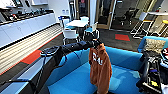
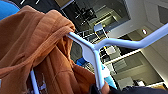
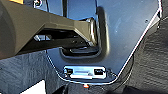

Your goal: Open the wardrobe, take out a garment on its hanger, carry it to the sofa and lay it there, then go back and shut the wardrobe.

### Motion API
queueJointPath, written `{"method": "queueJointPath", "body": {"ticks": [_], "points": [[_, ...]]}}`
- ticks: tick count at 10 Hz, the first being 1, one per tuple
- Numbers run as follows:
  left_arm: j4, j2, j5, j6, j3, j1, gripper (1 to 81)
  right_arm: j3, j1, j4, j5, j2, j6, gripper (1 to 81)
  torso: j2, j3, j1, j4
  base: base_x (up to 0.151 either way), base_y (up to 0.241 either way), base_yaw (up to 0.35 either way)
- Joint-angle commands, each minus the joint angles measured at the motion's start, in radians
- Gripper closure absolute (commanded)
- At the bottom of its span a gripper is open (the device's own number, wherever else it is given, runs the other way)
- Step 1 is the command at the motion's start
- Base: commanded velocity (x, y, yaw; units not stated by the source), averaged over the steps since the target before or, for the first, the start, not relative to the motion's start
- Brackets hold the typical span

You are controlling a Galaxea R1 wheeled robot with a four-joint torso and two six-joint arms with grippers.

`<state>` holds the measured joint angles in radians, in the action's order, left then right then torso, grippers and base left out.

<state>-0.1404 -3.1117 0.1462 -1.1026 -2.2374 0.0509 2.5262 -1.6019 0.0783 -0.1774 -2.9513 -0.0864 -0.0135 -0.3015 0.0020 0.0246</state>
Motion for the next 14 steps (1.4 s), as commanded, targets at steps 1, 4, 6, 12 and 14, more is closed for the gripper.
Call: {"method": "queueJointPath", "body": {"ticks": [1,4,6,12,14], "points": [[0.018,0.05,-0.066,0.004,-0.022,0.261,81.1,-0.008,-0.002,0.011,0.065,-0.001,0.0,1.0,0.0,0.0,0.0,0.0,0.0,0.0,0.0],[0.044,0.06,-0.06,0.004,-0.108,0.295,81.1,-0.009,-0.008,0.011,0.065,-0.002,0.002,1.0,0.0,0.0,0.0,0.0,0.0,0.0,0.0],[0.032,0.1,-0.051,0.004,-0.088,0.254,81.1,-0.011,-0.007,0.011,0.064,-0.002,0.002,1.0,0.0,0.0,0.0,0.0,0.0,0.0,0.0],[-0.105,0.111,-0.08,0.01,-0.073,-0.078,81.1,-0.006,-0.01,0.012,0.064,-0.007,0.002,1.0,0.0,0.0,0.0,0.0,0.0,0.0,0.0],[-0.145,0.112,-0.099,0.01,-0.071,-0.148,81.1,-0.006,-0.01,0.012,0.064,-0.01,0.002,1.0,0.0,0.0,0.0,0.024,0.0,0.0,0.0]]}}
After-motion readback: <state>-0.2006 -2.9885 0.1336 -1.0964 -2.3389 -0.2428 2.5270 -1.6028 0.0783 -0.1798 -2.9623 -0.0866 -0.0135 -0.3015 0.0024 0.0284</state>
